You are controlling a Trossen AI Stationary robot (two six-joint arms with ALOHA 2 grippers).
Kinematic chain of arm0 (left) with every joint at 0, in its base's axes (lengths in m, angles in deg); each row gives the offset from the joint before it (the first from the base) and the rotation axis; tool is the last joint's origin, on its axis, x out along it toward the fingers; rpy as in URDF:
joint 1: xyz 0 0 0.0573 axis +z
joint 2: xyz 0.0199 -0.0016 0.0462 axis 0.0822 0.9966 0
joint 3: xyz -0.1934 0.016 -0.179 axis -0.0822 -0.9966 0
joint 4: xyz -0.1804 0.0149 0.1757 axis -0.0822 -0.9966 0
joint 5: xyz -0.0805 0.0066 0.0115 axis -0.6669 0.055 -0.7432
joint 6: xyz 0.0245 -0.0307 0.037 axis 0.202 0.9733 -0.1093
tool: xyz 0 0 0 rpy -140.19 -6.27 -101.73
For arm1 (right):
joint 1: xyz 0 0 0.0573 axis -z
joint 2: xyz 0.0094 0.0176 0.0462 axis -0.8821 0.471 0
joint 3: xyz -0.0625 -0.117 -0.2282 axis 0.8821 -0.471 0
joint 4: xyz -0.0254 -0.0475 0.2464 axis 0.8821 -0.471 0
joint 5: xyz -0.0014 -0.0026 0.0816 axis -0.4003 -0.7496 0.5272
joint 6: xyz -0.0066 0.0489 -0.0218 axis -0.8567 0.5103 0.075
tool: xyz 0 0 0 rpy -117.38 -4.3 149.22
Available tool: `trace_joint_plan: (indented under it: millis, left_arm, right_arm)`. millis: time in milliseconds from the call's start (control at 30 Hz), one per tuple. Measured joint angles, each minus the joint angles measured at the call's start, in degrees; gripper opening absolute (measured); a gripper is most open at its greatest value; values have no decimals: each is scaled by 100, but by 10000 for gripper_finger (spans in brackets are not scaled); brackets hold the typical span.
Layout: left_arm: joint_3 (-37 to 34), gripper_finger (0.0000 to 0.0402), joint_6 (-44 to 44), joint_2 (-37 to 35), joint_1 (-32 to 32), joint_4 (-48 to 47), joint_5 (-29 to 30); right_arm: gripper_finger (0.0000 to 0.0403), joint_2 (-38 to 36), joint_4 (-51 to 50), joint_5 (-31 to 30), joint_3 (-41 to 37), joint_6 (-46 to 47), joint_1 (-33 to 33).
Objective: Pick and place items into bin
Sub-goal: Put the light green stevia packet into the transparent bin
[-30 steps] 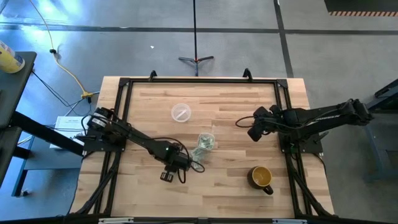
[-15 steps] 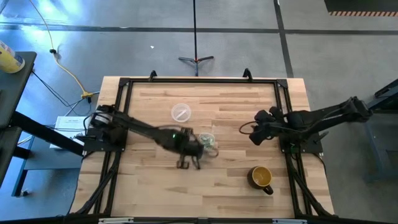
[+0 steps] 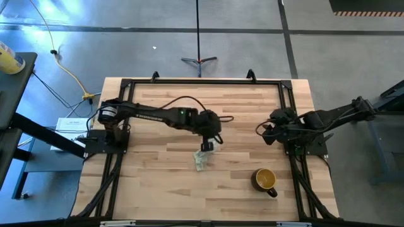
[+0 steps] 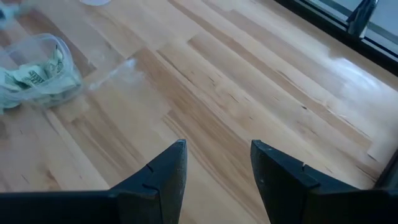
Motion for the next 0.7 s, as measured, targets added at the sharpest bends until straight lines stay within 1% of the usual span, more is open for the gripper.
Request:
trace_joint_plan:
  millis: [100,167,267,433,533,600,700]
  left_arm:
    - [0,27,86,213,-17,289,-289]
    - [0,30,89,372,-65,157,-334]
    - [-10,35,90,616,-148,-198,-109]
    - [-2,27,91,702,-259,-557,80]
    - [-2,35,91,827,-246,-314,104]
    - [-7,45,145,827,-246,-340,108]
    - [-2,51,445,816,-246,-299,105]
  right_arm:
    - [169,-60,-105,-2,0,-2,9]
    - [169,-53,-185,10,1,9,9]
    - [169,-45,-267,33,0,60,9]
    - [169,-47,-292,-3,2,94,11]
    - [169,-47,-293,-41,2,94,11]
    - [169,-47,-293,-39,2,96,11]
    - [169,-45,-292,-1,2,117,11]
